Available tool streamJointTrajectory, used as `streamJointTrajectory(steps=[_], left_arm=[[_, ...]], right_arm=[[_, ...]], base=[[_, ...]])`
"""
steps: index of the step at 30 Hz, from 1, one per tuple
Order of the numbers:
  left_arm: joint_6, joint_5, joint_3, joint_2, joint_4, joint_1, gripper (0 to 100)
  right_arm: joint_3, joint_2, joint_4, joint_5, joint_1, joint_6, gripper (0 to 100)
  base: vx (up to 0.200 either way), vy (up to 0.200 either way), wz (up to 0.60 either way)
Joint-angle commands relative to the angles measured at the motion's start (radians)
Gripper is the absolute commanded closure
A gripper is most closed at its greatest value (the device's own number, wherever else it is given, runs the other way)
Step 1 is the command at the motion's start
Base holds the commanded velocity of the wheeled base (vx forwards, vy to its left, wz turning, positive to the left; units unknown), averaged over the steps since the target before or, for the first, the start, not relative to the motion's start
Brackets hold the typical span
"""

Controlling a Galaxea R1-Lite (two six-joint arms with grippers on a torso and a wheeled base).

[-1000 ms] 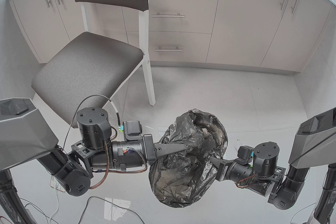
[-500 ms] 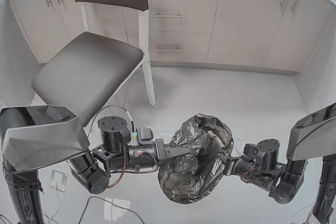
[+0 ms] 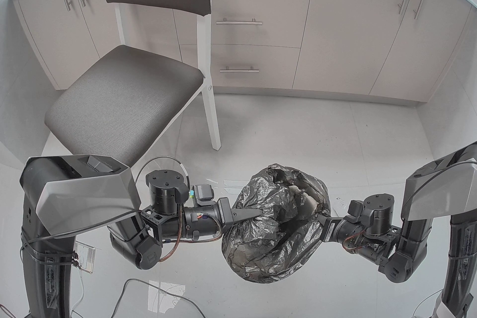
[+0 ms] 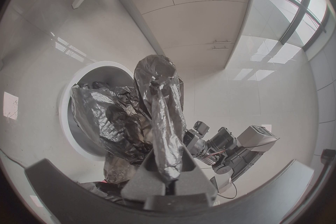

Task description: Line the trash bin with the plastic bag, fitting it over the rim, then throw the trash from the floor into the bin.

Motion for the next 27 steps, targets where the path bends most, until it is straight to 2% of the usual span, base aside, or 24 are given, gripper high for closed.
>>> streamJointTrajectory(steps=[1, 8, 11, 13, 14, 16, 19, 20, 21, 27], left_arm=[[0.000, 0.006, -0.024, 0.027, 0.006, 0.029, 100], [0.009, 0.009, -0.091, 0.062, 0.027, 0.112, 100], [0.012, 0.011, -0.105, 0.059, 0.062, 0.119, 100], [0.090, 0.031, -0.113, 0.050, 0.153, 0.113, 100], [0.098, 0.034, -0.114, 0.050, 0.157, 0.113, 100], [0.201, 0.141, -0.140, 0.039, 0.253, 0.092, 100], [0.274, 0.324, -0.189, 0.019, 0.383, 0.069, 100], [0.282, 0.348, -0.196, 0.014, 0.401, 0.066, 100], [0.307, 0.425, -0.209, -0.003, 0.453, 0.060, 100], [0.328, 0.561, -0.216, -0.036, 0.516, 0.012, 100]], right_arm=[[-0.019, 0.024, -0.017, 0.000, -0.022, -0.004, 100], [-0.022, 0.029, -0.017, -0.002, -0.025, -0.006, 100], [-0.022, 0.029, -0.017, -0.002, -0.025, -0.006, 100], [-0.022, 0.027, -0.017, -0.003, -0.024, -0.006, 100], [-0.022, 0.027, -0.017, -0.003, -0.024, -0.006, 100], [-0.022, 0.026, -0.017, -0.003, -0.022, -0.006, 100], [-0.022, 0.026, -0.017, -0.003, -0.022, -0.007, 100], [-0.022, 0.026, -0.017, -0.003, -0.022, -0.007, 100], [-0.022, 0.026, -0.017, -0.003, -0.022, -0.007, 100], [-0.022, 0.026, -0.017, -0.003, -0.019, -0.007, 100]], base=[[0.000, 0.000, 0.00], [0.000, 0.000, 0.00], [0.000, 0.000, 0.00], [0.000, 0.000, 0.00], [0.000, 0.000, 0.00], [0.000, 0.000, 0.00], [0.000, 0.000, 0.00], [0.000, 0.000, 0.00], [0.000, 0.000, 0.00], [0.000, 0.000, 0.00]])
